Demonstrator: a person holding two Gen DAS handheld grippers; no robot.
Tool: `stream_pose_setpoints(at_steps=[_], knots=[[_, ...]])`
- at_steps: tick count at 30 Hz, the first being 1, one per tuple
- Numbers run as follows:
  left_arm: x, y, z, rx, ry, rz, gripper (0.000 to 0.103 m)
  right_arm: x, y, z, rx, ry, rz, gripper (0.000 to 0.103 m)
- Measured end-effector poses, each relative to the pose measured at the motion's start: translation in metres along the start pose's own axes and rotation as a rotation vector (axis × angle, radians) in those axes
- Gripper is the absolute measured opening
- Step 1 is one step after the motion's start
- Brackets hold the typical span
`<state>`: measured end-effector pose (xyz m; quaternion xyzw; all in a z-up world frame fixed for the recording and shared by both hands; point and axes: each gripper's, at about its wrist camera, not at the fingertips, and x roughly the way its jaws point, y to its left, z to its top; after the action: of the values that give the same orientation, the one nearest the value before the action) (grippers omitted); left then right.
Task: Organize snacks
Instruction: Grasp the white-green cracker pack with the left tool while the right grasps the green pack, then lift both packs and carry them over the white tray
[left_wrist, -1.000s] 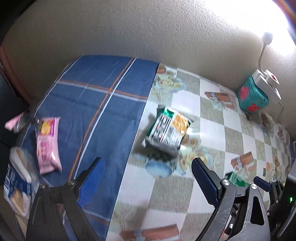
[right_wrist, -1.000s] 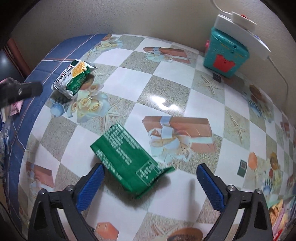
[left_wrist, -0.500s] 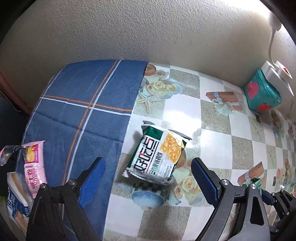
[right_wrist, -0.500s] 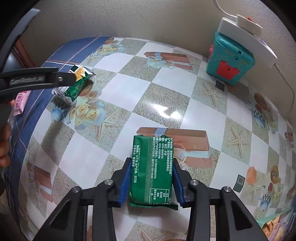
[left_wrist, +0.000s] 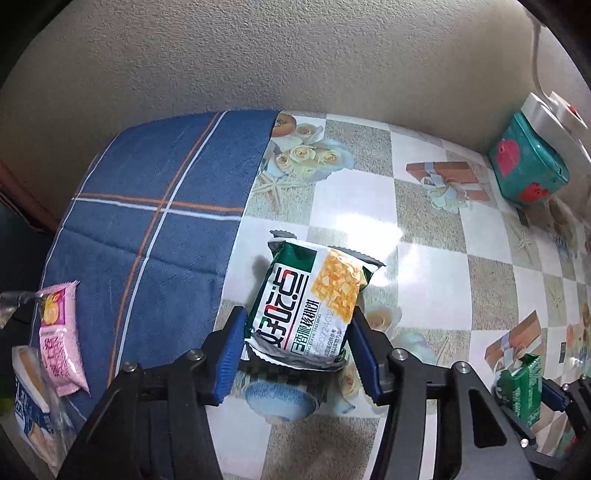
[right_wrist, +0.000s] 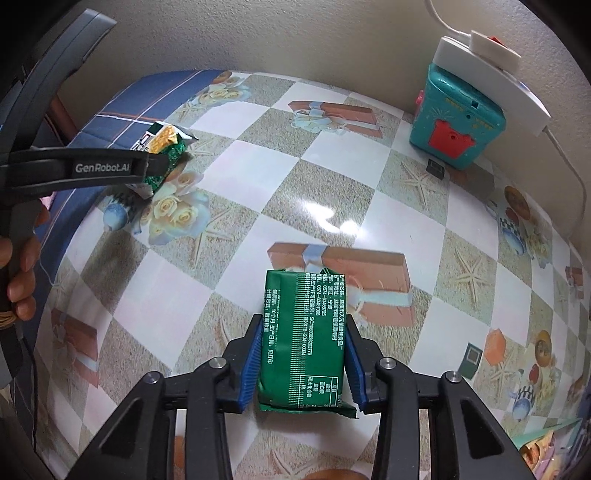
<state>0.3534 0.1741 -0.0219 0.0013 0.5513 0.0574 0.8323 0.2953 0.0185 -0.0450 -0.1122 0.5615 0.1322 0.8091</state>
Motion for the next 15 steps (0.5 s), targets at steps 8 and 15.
stream_pose_setpoints(at_steps=[8, 15], knots=[[-0.017, 0.006, -0.039, -0.051, 0.029, -0.002, 0.056, -0.030, 0.004, -0.033, -0.007, -0.019, 0.005, 0.042], [-0.056, 0.003, -0.087, -0.130, 0.016, -0.060, 0.056, -0.057, 0.007, -0.074, 0.008, -0.022, 0.009, 0.042]])
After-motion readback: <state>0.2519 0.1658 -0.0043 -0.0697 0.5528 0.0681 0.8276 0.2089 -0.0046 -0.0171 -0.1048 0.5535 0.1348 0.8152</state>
